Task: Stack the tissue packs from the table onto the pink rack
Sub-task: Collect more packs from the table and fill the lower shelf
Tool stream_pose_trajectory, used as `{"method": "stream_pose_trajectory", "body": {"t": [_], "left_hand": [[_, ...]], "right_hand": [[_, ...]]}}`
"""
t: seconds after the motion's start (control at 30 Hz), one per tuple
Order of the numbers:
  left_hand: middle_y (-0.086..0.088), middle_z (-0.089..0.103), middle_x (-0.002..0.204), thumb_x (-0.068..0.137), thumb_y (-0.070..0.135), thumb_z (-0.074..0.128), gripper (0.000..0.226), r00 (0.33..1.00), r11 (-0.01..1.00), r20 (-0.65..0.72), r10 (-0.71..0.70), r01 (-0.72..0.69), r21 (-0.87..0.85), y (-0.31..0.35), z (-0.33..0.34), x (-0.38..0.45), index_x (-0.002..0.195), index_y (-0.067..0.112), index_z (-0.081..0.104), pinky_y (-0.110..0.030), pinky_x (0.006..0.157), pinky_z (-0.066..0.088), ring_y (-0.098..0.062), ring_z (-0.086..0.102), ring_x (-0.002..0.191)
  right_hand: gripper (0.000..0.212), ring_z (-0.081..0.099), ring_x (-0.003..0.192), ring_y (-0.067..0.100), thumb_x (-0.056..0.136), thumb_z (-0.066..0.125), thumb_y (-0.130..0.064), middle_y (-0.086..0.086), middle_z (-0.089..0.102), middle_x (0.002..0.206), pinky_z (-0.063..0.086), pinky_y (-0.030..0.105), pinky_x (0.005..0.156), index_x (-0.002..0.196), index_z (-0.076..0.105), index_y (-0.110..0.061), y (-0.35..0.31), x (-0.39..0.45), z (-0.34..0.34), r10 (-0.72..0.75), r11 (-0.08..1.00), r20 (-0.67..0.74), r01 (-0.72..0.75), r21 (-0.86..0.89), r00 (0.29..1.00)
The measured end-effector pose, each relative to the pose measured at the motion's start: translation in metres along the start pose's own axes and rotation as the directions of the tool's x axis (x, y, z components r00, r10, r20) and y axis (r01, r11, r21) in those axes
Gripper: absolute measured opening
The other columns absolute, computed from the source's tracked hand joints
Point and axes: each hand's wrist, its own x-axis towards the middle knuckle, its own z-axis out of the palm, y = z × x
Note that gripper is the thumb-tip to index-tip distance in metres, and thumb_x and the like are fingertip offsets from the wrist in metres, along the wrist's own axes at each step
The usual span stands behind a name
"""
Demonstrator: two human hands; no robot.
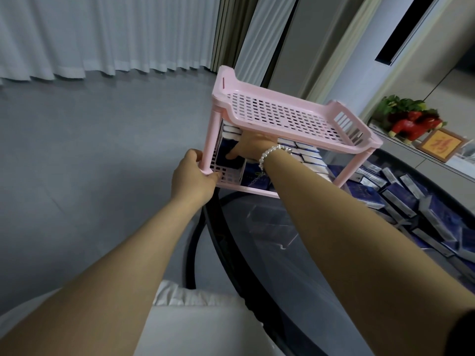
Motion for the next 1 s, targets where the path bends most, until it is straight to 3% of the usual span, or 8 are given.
{"method": "stream_pose_trajectory", "body": {"t": [0.13, 0.27, 0.47, 0.63, 0.73, 0.83, 0.93, 1.0], "left_hand": [[0.0, 0.054, 0.104, 0.086, 0.015, 0.066, 0.038, 1.0, 1.0, -0.002, 0.003, -0.003, -0.001, 0.001, 0.002, -0.003, 0.117, 0.013, 0.045, -0.029, 0.073, 0.041, -0.02, 0.053, 0.087], [0.002, 0.052, 0.102, 0.085, 0.016, 0.068, 0.038, 1.0, 1.0, -0.018, 0.013, -0.013, 0.001, 0.001, 0.003, -0.006, 0.115, 0.013, 0.044, -0.03, 0.073, 0.042, -0.021, 0.053, 0.085], [0.0, 0.054, 0.104, 0.087, 0.021, 0.066, 0.039, 0.999, 0.999, -0.042, -0.006, 0.005, -0.034, 0.005, 0.005, -0.014, 0.117, 0.01, 0.044, -0.03, 0.07, 0.04, -0.02, 0.052, 0.084], [-0.008, 0.055, 0.119, 0.087, 0.022, 0.065, 0.048, 0.996, 0.999, -0.086, 0.019, -0.022, -0.033, 0.013, 0.01, -0.034, 0.127, 0.01, 0.043, -0.029, 0.072, 0.04, -0.019, 0.053, 0.089], [-0.009, 0.045, 0.131, 0.084, 0.023, 0.069, 0.061, 0.981, 0.997, -0.178, 0.074, -0.074, 0.008, 0.019, 0.014, -0.051, 0.136, 0.011, 0.04, -0.037, 0.09, 0.044, -0.027, 0.052, 0.111], [-0.01, 0.035, 0.138, 0.082, 0.025, 0.07, 0.064, 0.953, 0.986, -0.266, 0.148, -0.123, 0.109, 0.032, 0.019, -0.074, 0.137, 0.014, 0.038, -0.039, 0.103, 0.032, -0.026, 0.038, 0.126], [-0.006, 0.038, 0.136, 0.084, 0.022, 0.068, 0.051, 0.958, 0.973, -0.171, 0.229, -0.222, 0.06, 0.042, 0.028, -0.095, 0.129, 0.017, 0.045, -0.032, 0.104, 0.032, -0.021, 0.039, 0.126], [-0.003, 0.044, 0.132, 0.086, 0.023, 0.066, 0.041, 0.965, 0.966, -0.038, 0.26, -0.259, 0.019, 0.046, 0.038, -0.107, 0.124, 0.017, 0.05, -0.03, 0.103, 0.038, -0.018, 0.046, 0.121]], "right_hand": [[0.074, 0.045, 0.125, 0.028, 0.081, 0.068, -0.042, 0.01, 0.046, 0.138, 0.039, 0.035, 0.103, 0.139, 0.035, -0.011, 0.005, -0.001, 0.001, -0.036, 0.999, 0.016, 0.036, 0.02, 0.999], [0.084, 0.038, 0.13, 0.026, 0.074, 0.07, -0.053, 0.005, 0.039, 0.143, 0.033, 0.032, 0.105, 0.141, 0.033, -0.019, 0.017, -0.004, 0.001, -0.091, 0.992, -0.075, 0.097, 0.084, 0.993], [0.082, 0.021, 0.142, 0.021, 0.08, 0.058, -0.06, -0.003, 0.022, 0.155, 0.02, 0.036, 0.117, 0.147, 0.024, -0.027, 0.041, -0.013, 0.008, -0.171, 0.97, -0.138, 0.191, 0.147, 0.975], [0.065, 0.023, 0.142, 0.02, 0.086, 0.052, -0.054, -0.005, 0.03, 0.153, 0.021, 0.043, 0.116, 0.144, 0.032, -0.031, 0.061, -0.043, 0.015, -0.235, 0.935, -0.337, 0.306, 0.177, 0.912], [0.055, 0.027, 0.141, 0.019, 0.091, 0.053, -0.043, -0.001, 0.037, 0.149, 0.022, 0.042, 0.116, 0.14, 0.042, -0.022, 0.067, -0.066, 0.019, -0.23, 0.915, -0.408, 0.339, 0.219, 0.884], [0.044, 0.04, 0.134, 0.019, 0.091, 0.056, -0.036, 0.003, 0.053, 0.137, 0.032, 0.041, 0.111, 0.13, 0.055, -0.016, 0.078, -0.093, 0.024, -0.182, 0.89, -0.47, 0.348, 0.295, 0.864], [0.035, 0.053, 0.115, 0.013, 0.09, 0.059, -0.033, -0.002, 0.064, 0.121, 0.042, 0.026, 0.097, 0.121, 0.062, -0.018, 0.094, -0.125, 0.026, -0.097, 0.867, -0.529, 0.333, 0.371, 0.843], [0.03, 0.057, 0.104, 0.013, 0.089, 0.06, -0.032, -0.005, 0.067, 0.109, 0.046, 0.025, 0.087, 0.116, 0.065, -0.019, 0.107, -0.145, 0.027, -0.032, 0.859, -0.554, 0.307, 0.411, 0.832]]}}
